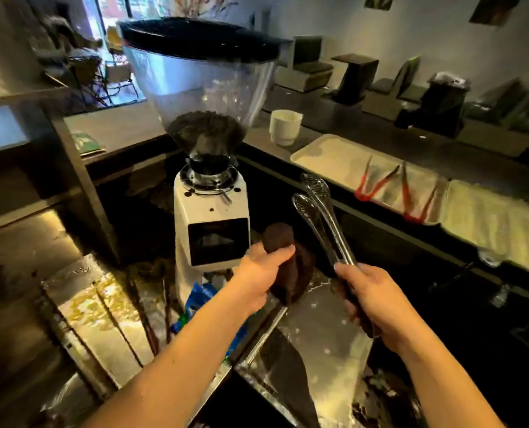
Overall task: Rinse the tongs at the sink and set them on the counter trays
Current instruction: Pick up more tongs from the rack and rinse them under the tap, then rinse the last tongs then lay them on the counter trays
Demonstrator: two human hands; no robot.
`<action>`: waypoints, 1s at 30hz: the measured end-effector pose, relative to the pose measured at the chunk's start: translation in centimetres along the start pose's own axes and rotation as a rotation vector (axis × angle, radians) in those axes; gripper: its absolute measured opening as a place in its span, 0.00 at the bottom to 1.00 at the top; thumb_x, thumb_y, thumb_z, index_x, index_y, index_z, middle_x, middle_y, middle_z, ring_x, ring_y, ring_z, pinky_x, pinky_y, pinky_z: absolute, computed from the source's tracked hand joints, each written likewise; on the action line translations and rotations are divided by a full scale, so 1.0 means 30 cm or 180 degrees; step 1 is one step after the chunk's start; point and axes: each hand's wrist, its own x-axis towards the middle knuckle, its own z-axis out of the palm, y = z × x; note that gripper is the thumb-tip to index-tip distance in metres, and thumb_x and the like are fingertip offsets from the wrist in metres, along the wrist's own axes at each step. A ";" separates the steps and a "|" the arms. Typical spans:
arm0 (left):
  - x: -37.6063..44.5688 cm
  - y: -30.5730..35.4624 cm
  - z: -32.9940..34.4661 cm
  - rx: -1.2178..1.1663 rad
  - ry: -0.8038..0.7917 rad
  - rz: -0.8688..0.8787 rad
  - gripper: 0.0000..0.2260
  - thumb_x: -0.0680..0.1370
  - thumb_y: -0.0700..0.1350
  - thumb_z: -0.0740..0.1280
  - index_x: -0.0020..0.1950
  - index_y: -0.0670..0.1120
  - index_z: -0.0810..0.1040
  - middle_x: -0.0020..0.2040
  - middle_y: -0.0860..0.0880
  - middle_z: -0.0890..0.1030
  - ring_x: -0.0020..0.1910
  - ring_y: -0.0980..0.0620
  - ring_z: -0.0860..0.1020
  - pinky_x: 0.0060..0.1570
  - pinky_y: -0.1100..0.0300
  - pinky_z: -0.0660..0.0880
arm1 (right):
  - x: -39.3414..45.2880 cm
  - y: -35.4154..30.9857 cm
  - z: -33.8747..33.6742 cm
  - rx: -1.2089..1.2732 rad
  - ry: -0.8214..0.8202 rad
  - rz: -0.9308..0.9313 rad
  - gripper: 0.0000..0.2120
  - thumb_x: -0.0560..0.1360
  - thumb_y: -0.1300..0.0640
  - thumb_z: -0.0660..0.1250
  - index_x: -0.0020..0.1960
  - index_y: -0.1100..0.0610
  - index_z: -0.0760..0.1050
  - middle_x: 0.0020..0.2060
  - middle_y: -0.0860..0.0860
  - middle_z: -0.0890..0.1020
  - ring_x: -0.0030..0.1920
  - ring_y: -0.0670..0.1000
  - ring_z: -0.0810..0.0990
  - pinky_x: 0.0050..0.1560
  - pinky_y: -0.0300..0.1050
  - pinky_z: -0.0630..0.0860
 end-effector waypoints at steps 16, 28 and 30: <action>0.286 0.042 0.194 -0.0007 0.0166 -0.0017 0.02 0.75 0.46 0.72 0.47 0.52 0.83 0.39 0.54 0.87 0.40 0.58 0.85 0.34 0.68 0.77 | 0.723 -0.458 -0.173 -0.1858 0.0210 0.0082 0.08 0.78 0.58 0.58 0.42 0.60 0.69 0.39 0.61 0.79 0.36 0.58 0.81 0.41 0.50 0.81; 0.374 0.064 0.182 -0.0025 0.0148 0.0068 0.05 0.76 0.46 0.71 0.43 0.55 0.84 0.42 0.53 0.87 0.44 0.56 0.85 0.42 0.63 0.78 | 0.882 -0.433 -0.081 -0.3346 0.0593 -0.0359 0.20 0.74 0.46 0.61 0.58 0.57 0.78 0.52 0.56 0.82 0.52 0.59 0.81 0.44 0.49 0.71; 0.374 0.065 0.175 -0.0016 0.0112 0.0081 0.06 0.76 0.45 0.71 0.44 0.56 0.85 0.44 0.52 0.87 0.47 0.54 0.85 0.47 0.60 0.79 | 0.895 -0.431 -0.073 -0.3173 0.0612 -0.0339 0.23 0.73 0.45 0.61 0.60 0.59 0.77 0.53 0.56 0.83 0.52 0.59 0.81 0.46 0.50 0.73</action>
